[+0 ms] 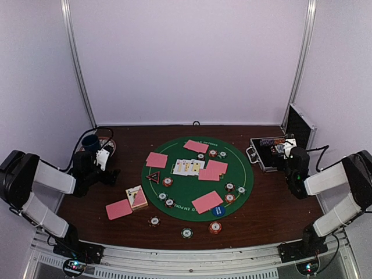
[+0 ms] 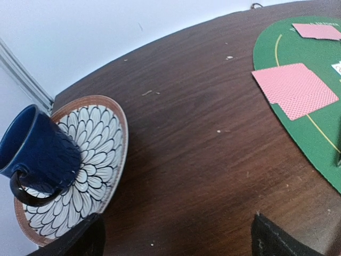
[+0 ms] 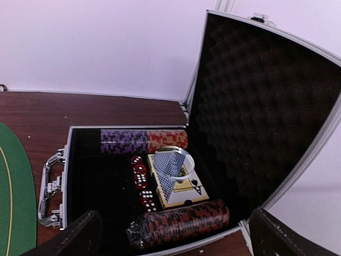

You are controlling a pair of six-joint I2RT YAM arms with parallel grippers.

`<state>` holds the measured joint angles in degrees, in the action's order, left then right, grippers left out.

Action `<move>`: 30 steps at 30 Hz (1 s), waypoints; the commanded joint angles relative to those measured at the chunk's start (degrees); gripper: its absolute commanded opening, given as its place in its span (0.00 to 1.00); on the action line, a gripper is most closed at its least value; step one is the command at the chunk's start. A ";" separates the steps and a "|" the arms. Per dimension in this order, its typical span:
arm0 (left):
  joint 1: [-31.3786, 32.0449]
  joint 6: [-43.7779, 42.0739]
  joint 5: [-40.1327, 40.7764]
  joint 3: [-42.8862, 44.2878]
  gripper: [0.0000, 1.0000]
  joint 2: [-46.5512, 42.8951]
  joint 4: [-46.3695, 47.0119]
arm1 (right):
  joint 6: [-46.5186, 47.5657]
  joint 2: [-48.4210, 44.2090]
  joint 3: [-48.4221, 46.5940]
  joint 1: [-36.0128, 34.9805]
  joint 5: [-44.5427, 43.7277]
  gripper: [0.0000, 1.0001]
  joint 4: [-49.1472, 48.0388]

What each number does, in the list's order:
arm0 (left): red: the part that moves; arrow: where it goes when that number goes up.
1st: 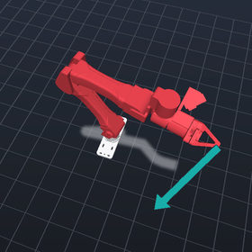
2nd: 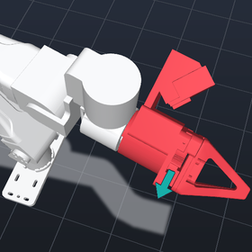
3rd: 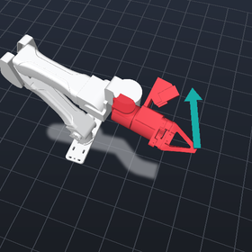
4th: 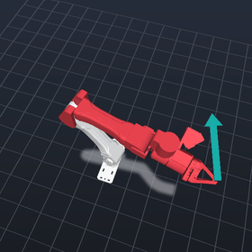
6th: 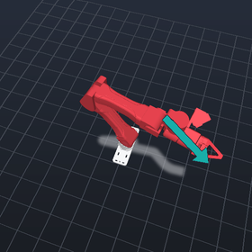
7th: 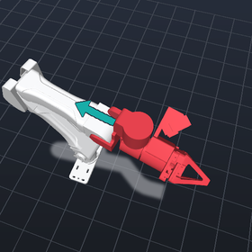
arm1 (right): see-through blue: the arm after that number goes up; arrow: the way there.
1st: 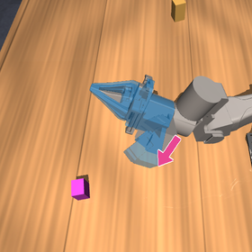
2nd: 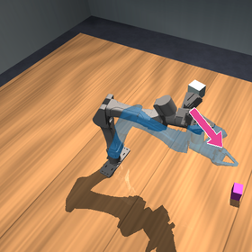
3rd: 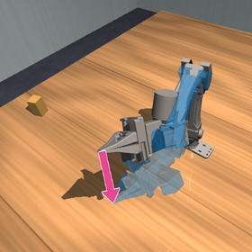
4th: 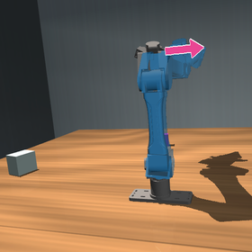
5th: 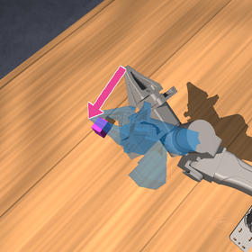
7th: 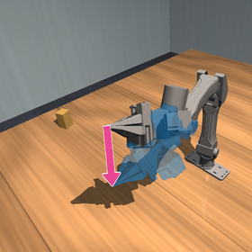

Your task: Distribute texas hold em gaming equipment

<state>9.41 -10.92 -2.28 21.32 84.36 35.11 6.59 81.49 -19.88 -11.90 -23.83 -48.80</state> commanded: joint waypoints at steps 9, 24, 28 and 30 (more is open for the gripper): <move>-5.87 8.52 4.14 -2.42 0.98 5.82 18.99 | -0.59 8.07 1.16 4.93 11.56 1.00 -13.23; -6.98 10.31 4.31 -1.40 0.98 5.46 16.18 | -4.26 7.76 -2.44 9.18 14.96 0.99 -5.65; -7.03 10.31 4.33 -1.41 0.97 5.47 16.19 | -4.24 7.93 -2.68 9.18 15.05 0.99 -5.27; -6.98 10.30 4.31 -1.44 0.98 5.42 16.17 | -4.23 7.98 -2.86 9.18 15.12 0.99 -5.05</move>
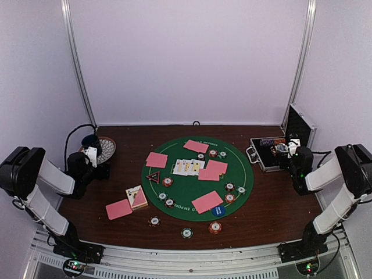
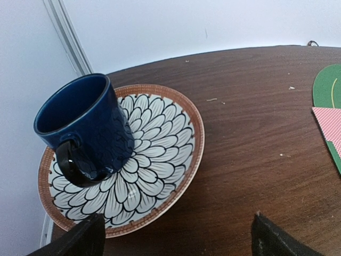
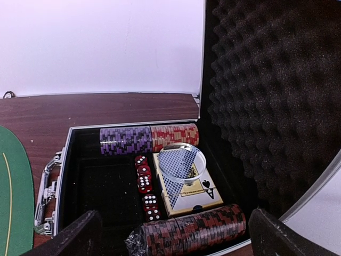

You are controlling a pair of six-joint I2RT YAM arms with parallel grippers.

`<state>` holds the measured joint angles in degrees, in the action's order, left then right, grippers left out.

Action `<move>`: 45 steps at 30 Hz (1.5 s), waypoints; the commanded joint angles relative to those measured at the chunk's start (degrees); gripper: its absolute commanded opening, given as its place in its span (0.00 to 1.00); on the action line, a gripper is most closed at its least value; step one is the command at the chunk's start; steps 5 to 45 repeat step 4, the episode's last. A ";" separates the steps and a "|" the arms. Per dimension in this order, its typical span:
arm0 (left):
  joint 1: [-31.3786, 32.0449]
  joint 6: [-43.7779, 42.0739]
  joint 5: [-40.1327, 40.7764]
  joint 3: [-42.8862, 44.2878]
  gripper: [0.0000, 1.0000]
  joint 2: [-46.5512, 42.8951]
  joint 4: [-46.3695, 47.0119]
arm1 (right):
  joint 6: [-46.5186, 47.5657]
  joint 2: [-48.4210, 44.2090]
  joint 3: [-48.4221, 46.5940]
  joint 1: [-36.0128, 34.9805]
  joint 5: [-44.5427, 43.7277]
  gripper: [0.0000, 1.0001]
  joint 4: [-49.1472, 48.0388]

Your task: Distribute texas hold em gaming equipment

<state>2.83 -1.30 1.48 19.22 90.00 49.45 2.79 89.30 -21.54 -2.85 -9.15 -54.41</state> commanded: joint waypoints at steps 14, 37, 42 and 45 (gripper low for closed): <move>-0.45 0.69 0.55 0.72 0.98 -0.17 1.79 | -0.18 0.03 -0.84 0.13 0.99 0.99 0.10; -0.45 0.69 0.55 0.72 0.98 -0.17 1.79 | -0.18 0.03 -0.84 0.13 0.99 0.99 0.10; -0.45 0.69 0.55 0.72 0.98 -0.17 1.79 | -0.18 0.03 -0.84 0.13 0.99 0.99 0.10; -0.45 0.69 0.55 0.72 0.98 -0.17 1.79 | -0.18 0.03 -0.84 0.13 0.99 0.99 0.10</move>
